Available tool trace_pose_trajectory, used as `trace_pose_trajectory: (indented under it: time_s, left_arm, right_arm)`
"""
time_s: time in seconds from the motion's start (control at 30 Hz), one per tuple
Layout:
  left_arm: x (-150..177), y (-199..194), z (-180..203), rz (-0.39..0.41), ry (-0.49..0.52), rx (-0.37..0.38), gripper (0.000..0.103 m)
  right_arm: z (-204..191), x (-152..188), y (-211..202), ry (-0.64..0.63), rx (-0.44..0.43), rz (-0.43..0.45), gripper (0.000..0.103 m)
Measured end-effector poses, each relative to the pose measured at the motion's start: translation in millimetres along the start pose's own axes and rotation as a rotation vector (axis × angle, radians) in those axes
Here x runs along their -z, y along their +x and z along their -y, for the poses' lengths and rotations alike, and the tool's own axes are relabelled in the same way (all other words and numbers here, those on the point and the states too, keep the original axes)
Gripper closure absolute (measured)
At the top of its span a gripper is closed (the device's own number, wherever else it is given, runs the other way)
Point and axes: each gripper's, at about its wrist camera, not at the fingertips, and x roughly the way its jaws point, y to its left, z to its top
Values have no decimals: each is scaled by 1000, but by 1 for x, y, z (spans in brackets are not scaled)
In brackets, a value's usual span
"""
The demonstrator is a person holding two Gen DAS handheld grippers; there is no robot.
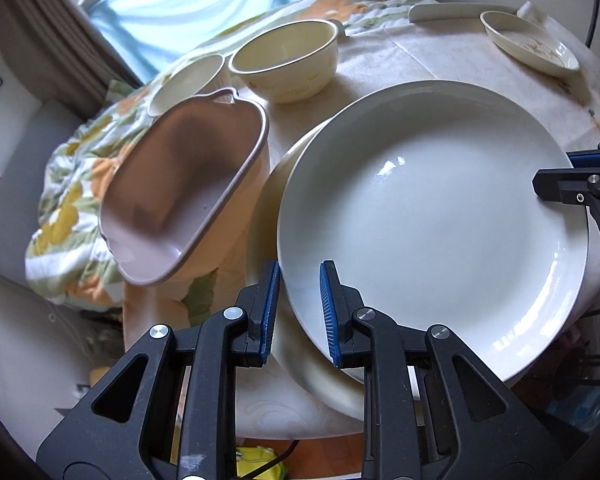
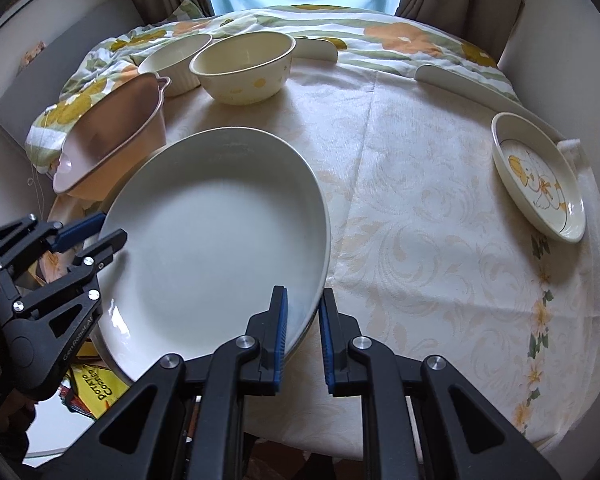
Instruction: Organize plates and bowls
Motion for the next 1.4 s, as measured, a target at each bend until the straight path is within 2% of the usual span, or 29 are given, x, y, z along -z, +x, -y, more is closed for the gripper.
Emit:
trace_pose_trajectory:
  time_s: [0.2, 0.57, 0.7, 0.83, 1.0, 1.03, 1.07, 1.1, 1.13, 1.17, 1.2, 1.23, 1.3, 1.4]
  left_arm:
    - [1, -1, -4, 2, -9, -32, 85]
    - [1, -2, -15, -5, -45, 4, 85]
    - [0, -2, -19, -12, -57, 19, 85]
    - [-4, -20, -29, 17, -82, 33, 85]
    - [-22, -68, -44, 97, -146, 106, 83]
    - [-28, -79, -46, 120, -149, 131, 80]
    - [-33, -88, -45, 140, -147, 156, 61]
    - [-39, -98, -44, 173, -144, 181, 22]
    - [-44, -109, -42, 213, -136, 200, 6]
    - [-48, -123, -39, 280, -123, 218, 0]
    - [-52, -133, -34, 320, -101, 242, 0]
    - [-59, -140, -27, 337, -70, 280, 0]
    - [-75, -145, -13, 346, -24, 341, 0]
    - [-101, -149, 9, 350, 30, 447, 0]
  right_arm:
    - [-8, 0, -1, -58, 41, 12, 88]
    - [-12, -3, 1, -58, 28, 22, 88]
    - [-6, -2, -1, -22, -2, 29, 89]
    - [3, 2, -18, 37, -36, 65, 89]
    - [24, 7, -61, 111, -90, 135, 89]
    - [31, 10, -73, 133, -97, 153, 89]
    - [37, 12, -81, 149, -102, 167, 89]
    - [46, 17, -93, 179, -103, 191, 87]
    - [53, 21, -102, 203, -101, 212, 71]
    - [62, 26, -112, 234, -95, 235, 55]
    - [71, 32, -121, 266, -86, 261, 15]
    - [79, 38, -128, 298, -79, 287, 0]
    - [95, 49, -141, 362, -66, 309, 0]
    - [117, 62, -158, 430, -1, 305, 0]
